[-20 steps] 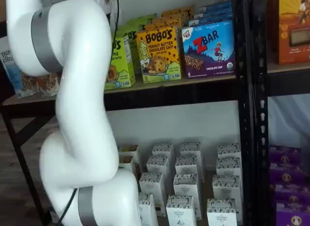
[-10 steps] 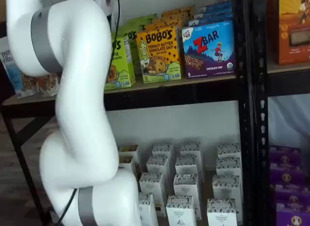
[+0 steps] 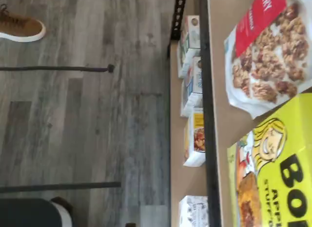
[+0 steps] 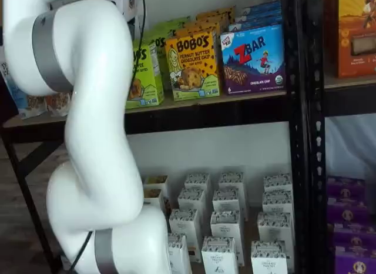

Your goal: Pick the green box on the top shelf, the fourth from the left

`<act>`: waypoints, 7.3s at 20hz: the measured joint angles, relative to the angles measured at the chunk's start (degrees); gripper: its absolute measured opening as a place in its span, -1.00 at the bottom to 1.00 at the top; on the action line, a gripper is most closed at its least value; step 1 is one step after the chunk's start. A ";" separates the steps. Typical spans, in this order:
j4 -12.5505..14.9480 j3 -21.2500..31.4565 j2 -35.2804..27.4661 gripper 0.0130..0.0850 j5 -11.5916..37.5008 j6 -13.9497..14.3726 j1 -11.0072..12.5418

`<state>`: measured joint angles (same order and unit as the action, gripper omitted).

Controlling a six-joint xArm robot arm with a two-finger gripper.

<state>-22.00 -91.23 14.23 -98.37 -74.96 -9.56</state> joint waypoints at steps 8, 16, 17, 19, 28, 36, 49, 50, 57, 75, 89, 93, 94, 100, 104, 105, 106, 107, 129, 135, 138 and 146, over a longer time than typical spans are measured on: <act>0.29 1.51 -0.39 1.00 5.99 -0.34 -0.39; 0.87 0.28 -2.72 1.00 9.09 -1.25 0.14; 0.96 -0.28 -3.28 1.00 8.98 -1.36 0.23; 1.25 -1.54 -4.41 1.00 8.25 -1.48 0.34; 3.84 -6.37 -9.23 1.00 5.16 -1.64 0.00; 5.41 -6.45 -10.62 1.00 5.52 -1.83 -0.45; 7.70 -4.91 -11.42 1.00 6.87 -1.76 -1.43; 7.81 -4.59 -11.34 1.00 7.21 -1.79 -1.47; 8.13 -2.38 -10.74 1.00 10.02 -1.98 -1.68; 7.94 -2.25 -10.90 0.22 9.29 -2.18 -1.54; 7.46 -1.89 -10.44 -0.22 9.66 -1.91 -1.76; 7.36 -1.93 -10.37 -0.44 9.61 -1.84 -1.79; 7.33 -1.96 -10.36 -0.56 9.56 -1.83 -1.79; 8.05 -2.33 -10.49 -0.56 9.12 -1.68 -1.95; 7.76 -2.81 -10.69 -0.56 8.39 -1.73 -1.81; 7.61 -3.00 -10.77 -0.56 8.06 -1.74 -1.75; 7.49 -3.16 -10.80 -0.56 7.73 -1.76 -1.70; 7.26 -3.44 -10.86 -0.56 7.20 -1.80 -1.58; 5.33 -2.53 -4.54 -0.56 -2.09 -2.59 0.97; 5.42 1.14 -0.89 -0.56 -2.79 -4.05 2.52; 5.67 2.95 0.80 -0.56 -3.13 -5.01 3.44; 6.37 7.96 5.14 -0.56 -3.85 -7.86 6.10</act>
<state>-15.63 -83.26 19.37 -102.21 -82.83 -3.47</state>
